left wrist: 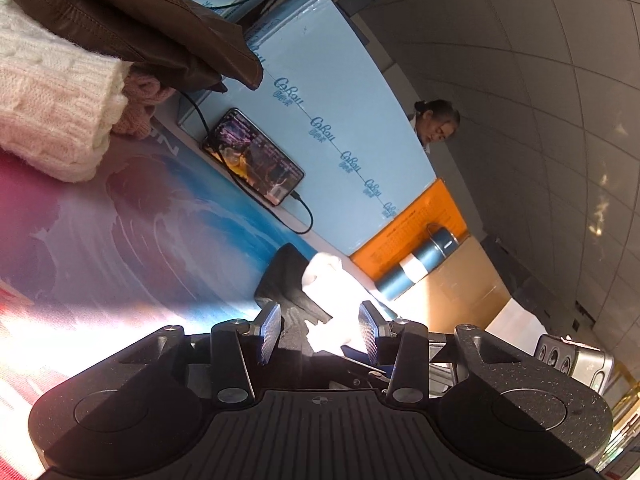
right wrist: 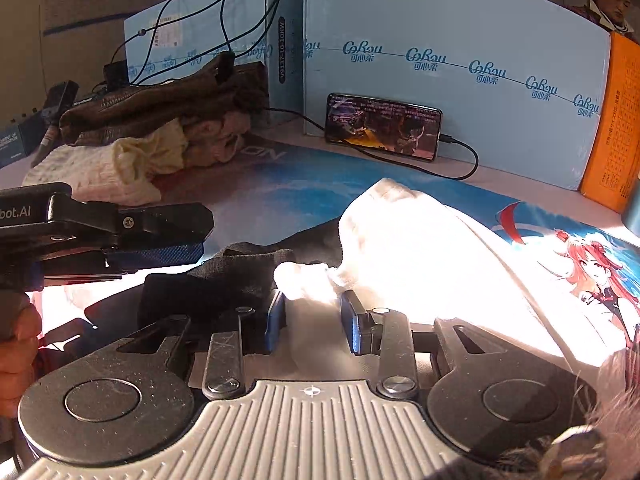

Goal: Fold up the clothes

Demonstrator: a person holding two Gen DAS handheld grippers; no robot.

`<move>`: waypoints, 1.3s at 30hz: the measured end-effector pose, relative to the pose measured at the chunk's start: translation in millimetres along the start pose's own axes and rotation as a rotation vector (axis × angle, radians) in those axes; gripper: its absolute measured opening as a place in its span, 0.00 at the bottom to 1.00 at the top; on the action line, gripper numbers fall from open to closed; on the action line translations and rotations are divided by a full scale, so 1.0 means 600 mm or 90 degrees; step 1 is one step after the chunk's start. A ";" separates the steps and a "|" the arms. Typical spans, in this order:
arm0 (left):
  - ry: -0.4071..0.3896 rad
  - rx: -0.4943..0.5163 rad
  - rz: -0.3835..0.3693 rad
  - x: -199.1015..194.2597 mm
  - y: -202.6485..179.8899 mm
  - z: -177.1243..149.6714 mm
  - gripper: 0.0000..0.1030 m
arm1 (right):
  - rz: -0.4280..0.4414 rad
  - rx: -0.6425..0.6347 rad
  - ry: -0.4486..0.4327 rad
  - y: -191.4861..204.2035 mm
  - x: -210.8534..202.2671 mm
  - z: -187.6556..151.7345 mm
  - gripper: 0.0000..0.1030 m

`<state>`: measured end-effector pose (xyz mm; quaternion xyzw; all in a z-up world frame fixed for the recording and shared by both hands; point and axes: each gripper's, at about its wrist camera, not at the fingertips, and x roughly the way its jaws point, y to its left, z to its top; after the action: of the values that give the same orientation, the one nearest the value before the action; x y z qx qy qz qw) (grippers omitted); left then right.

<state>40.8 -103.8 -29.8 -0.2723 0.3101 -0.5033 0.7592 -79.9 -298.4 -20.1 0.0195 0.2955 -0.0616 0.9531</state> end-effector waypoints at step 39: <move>0.028 -0.014 0.119 -0.087 -0.014 0.007 0.85 | 0.050 0.459 -0.284 -0.197 -0.235 -0.175 0.96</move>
<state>23.5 -57.4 -10.7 -0.2391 0.3562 -0.4325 0.7930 -269.1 -393.0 -27.0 0.3490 0.0405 -0.1271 0.9276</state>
